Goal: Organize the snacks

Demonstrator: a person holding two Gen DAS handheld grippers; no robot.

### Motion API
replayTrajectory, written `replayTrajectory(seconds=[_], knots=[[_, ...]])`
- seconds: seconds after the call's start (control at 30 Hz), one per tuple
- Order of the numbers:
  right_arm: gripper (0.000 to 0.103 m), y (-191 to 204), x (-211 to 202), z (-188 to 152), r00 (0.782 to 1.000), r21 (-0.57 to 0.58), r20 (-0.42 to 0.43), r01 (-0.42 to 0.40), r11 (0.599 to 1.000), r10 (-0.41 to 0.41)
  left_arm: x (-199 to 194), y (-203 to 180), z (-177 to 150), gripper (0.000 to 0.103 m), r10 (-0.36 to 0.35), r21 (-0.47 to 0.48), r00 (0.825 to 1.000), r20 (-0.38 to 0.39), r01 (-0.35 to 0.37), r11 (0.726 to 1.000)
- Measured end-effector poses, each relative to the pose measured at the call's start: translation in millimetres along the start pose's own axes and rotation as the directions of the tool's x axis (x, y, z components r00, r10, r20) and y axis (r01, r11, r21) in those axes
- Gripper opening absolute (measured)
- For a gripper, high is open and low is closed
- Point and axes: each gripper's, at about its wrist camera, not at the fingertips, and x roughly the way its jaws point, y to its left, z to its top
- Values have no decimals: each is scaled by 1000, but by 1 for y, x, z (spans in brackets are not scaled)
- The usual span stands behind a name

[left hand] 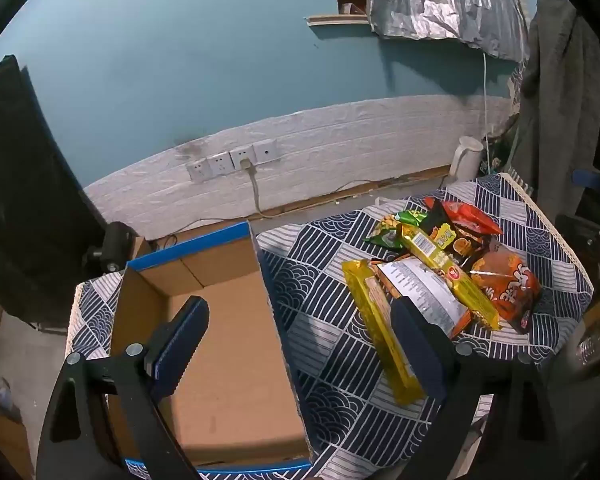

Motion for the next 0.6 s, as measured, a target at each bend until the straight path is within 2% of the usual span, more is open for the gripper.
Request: replayTrajectory(seconds=[0.13, 0.2, 0.6], knots=[[100, 1, 0, 0, 1000, -2, 1, -1, 1000, 1, 1, 5, 0, 93, 20, 3, 1000, -3, -20, 1000], [100, 1, -1, 0, 1000, -4, 0, -1, 1000, 1, 0, -4, -5, 93, 33, 19, 999, 3, -33, 999], [100, 2, -1, 0, 1000, -2, 1, 1, 1000, -1, 0, -5, -4, 93, 20, 16, 1000, -3, -20, 1000]])
